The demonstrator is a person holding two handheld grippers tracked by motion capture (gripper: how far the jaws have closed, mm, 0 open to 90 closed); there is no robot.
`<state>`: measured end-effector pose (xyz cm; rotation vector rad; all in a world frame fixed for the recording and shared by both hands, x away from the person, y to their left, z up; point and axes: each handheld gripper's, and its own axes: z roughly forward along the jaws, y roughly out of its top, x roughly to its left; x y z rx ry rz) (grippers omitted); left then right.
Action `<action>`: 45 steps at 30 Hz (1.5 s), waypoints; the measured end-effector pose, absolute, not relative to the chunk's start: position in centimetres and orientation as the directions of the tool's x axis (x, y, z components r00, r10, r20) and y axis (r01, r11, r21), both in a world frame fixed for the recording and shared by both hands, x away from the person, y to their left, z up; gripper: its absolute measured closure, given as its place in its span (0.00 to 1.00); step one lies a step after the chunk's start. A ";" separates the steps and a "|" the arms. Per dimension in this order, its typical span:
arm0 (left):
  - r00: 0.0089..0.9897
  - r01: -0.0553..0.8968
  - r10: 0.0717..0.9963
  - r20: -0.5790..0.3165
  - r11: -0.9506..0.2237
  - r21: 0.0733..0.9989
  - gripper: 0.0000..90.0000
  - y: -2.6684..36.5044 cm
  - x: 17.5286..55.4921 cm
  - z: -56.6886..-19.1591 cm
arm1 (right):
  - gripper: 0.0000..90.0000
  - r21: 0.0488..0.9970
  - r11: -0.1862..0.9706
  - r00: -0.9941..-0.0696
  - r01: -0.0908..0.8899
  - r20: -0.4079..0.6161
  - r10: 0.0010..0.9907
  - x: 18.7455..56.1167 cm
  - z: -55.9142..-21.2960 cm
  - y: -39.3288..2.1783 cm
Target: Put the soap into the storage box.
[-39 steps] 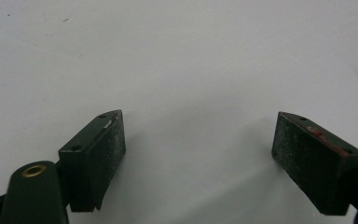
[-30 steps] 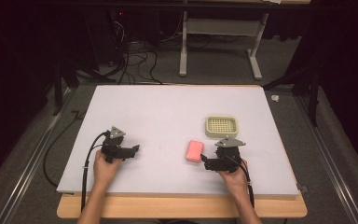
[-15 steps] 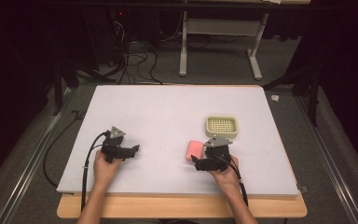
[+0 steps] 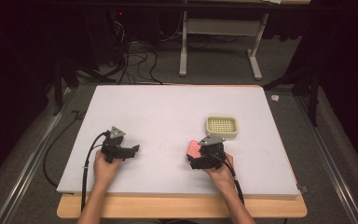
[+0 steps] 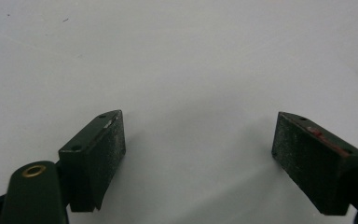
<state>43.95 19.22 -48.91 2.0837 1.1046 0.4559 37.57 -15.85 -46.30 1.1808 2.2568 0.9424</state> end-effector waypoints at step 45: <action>0.570 0.565 0.821 -0.023 -0.371 0.737 0.20 19.2 43.9 -48.9 | 0.15 0.681 0.416 -0.547 0.603 -0.026 0.837 39.9 -48.1 -14.5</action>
